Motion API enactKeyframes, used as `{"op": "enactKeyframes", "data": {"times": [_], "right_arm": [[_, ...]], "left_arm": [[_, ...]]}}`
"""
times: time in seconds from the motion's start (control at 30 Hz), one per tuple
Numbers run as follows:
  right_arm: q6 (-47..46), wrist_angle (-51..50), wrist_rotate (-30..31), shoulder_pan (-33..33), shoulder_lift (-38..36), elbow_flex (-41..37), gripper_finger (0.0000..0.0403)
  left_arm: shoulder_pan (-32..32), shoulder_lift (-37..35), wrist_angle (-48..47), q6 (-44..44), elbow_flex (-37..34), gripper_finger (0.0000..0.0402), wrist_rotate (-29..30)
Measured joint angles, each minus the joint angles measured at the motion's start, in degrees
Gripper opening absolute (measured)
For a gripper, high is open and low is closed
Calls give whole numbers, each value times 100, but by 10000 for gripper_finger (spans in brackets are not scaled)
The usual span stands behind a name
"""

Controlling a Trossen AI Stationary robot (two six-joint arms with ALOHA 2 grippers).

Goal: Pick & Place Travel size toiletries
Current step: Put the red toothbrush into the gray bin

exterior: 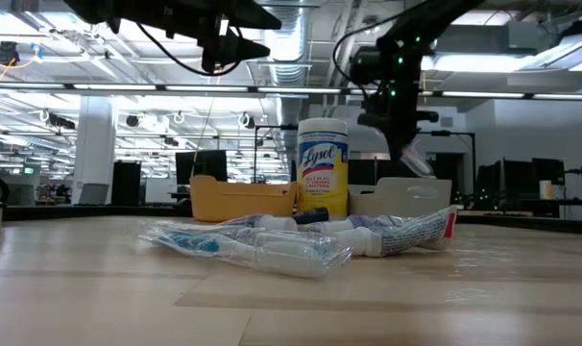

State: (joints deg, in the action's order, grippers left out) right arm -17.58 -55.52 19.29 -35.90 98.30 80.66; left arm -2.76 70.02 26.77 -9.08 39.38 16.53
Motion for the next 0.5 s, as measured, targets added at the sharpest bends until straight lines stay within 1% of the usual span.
{"op": "enactKeyframes", "data": {"times": [0.2,0.37,0.43,0.5], "right_arm": [[1,-64,-19,20,229,-2,35],[1,-65,-18,35,228,-1,42],[14,-75,-124,16,212,0,51],[17,-93,-312,-18,174,0,69]], "left_arm": [[0,0,-140,-2,0,290,-1],[0,0,-256,-39,0,290,-3],[0,0,-267,-39,0,290,-8],[0,0,-316,-39,0,290,-94]]}}
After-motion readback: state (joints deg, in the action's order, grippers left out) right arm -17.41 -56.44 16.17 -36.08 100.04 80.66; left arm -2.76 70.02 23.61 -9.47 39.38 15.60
